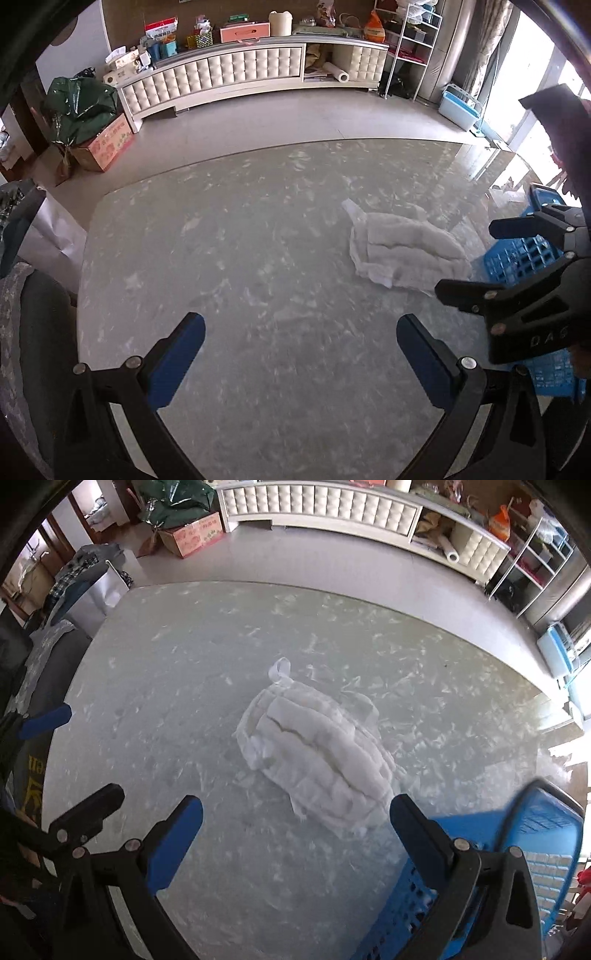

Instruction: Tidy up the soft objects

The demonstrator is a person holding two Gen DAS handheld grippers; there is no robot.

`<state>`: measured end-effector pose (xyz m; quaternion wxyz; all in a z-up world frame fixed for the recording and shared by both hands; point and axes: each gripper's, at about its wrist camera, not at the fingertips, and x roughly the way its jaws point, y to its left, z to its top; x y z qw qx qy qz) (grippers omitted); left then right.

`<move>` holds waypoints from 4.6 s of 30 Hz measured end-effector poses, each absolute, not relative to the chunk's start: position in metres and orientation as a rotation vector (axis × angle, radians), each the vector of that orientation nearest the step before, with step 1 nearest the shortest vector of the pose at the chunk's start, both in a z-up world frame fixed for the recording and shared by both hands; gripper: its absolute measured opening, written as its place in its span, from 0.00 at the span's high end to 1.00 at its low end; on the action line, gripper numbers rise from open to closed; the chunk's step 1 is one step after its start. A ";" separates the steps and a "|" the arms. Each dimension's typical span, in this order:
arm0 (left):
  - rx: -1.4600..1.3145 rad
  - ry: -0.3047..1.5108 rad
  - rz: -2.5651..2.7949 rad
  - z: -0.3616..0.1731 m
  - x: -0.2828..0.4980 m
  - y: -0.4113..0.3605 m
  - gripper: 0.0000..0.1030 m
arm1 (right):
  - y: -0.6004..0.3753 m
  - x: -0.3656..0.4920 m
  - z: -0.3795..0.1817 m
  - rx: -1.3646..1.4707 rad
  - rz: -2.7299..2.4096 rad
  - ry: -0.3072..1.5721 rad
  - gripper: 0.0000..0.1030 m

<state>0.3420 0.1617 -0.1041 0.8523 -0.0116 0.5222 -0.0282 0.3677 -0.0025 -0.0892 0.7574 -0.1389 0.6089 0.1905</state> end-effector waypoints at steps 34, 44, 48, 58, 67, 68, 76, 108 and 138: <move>-0.090 1.092 -0.030 -0.136 0.366 0.185 0.00 | 0.040 0.394 -0.159 -0.395 0.348 1.415 0.76; -0.073 1.063 -0.068 -0.112 0.343 0.173 0.00 | 0.034 0.361 -0.139 -0.332 0.391 1.389 0.80; -0.049 1.040 -0.096 -0.092 0.321 0.157 0.00 | 0.025 0.336 -0.111 -0.316 0.432 1.358 0.80; -0.040 1.015 -0.125 -0.052 0.266 0.126 0.00 | -0.006 0.280 -0.049 -0.296 0.465 1.276 0.79; -0.028 0.962 -0.156 -0.015 0.235 0.094 0.00 | -0.058 0.249 -0.007 -0.269 0.435 1.211 0.79; -0.020 0.958 -0.158 -0.012 0.234 0.089 0.00 | -0.063 0.248 -0.006 -0.260 0.428 1.208 0.79; 0.039 0.947 -0.209 0.004 0.230 0.039 0.00 | -0.097 0.231 0.016 -0.219 0.393 1.167 0.79; 0.068 1.050 -0.313 -0.047 0.285 -0.027 0.00 | -0.199 0.272 -0.027 -0.096 0.133 1.235 0.78; 0.036 0.870 -0.291 -0.030 0.227 -0.026 0.00 | -0.201 0.194 -0.009 -0.030 0.155 1.055 0.03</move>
